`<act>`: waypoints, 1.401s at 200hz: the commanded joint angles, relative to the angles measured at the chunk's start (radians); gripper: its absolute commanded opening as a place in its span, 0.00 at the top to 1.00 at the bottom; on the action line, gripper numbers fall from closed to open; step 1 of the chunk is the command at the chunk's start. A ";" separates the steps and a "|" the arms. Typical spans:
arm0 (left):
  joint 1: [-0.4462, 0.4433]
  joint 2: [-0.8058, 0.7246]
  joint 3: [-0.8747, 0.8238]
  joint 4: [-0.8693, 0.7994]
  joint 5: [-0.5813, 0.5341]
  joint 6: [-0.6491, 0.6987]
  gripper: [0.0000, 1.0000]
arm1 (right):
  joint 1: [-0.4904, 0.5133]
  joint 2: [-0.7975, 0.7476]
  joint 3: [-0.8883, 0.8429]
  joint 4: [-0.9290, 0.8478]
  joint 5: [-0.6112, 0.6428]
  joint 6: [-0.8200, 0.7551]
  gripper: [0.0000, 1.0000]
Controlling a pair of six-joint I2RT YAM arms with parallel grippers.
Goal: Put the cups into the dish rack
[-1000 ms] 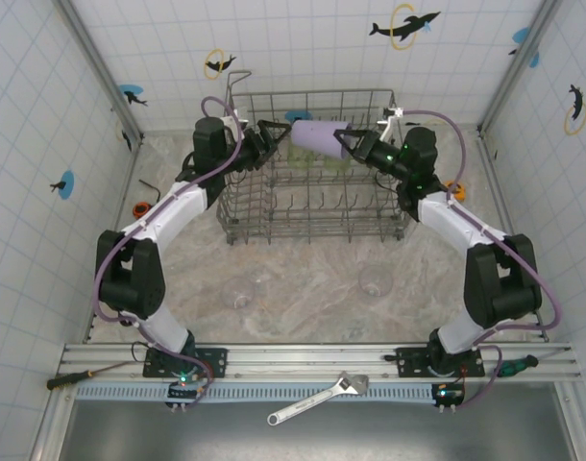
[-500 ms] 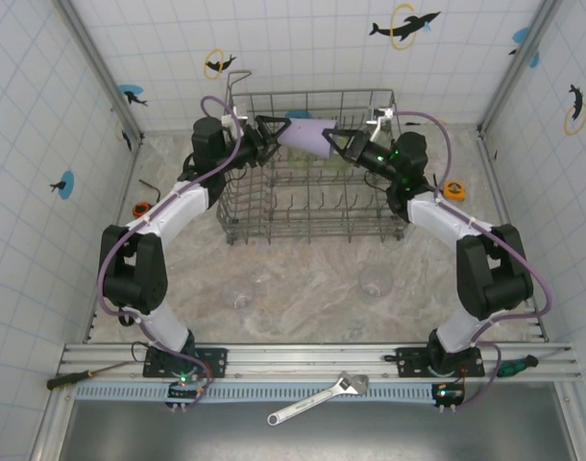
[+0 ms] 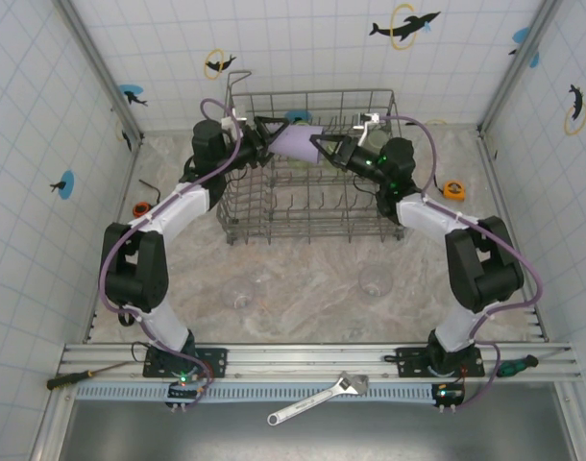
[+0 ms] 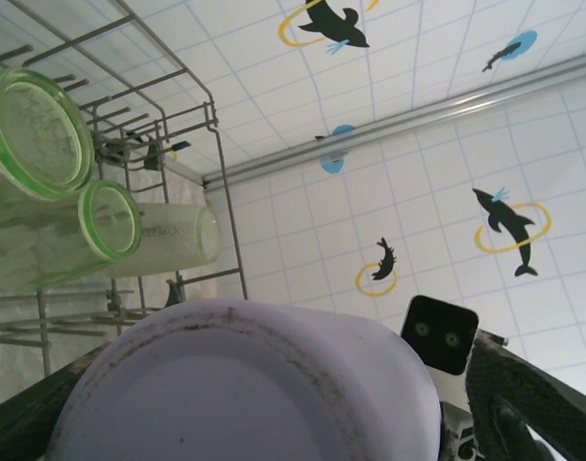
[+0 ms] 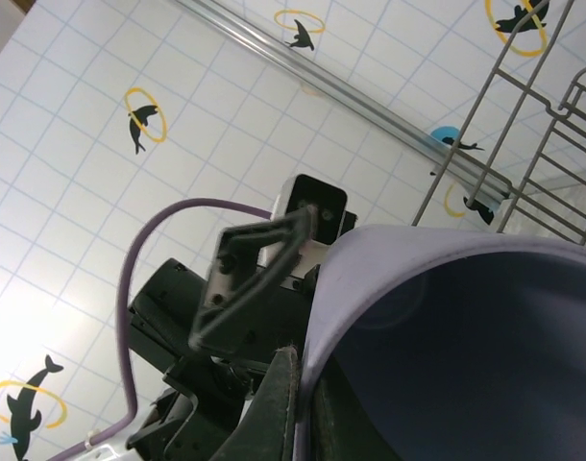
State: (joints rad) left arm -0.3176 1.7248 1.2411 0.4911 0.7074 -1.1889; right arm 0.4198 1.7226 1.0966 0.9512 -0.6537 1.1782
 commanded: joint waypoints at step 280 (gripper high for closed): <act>0.007 -0.067 0.177 -0.440 -0.310 0.516 1.00 | -0.058 -0.368 -0.128 -0.697 0.165 -0.451 0.01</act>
State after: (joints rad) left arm -0.3119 1.6955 1.3720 0.1310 0.4820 -0.7895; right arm 0.3710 1.4250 0.9947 0.4057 -0.5453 0.8337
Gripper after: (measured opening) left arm 0.686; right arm 0.988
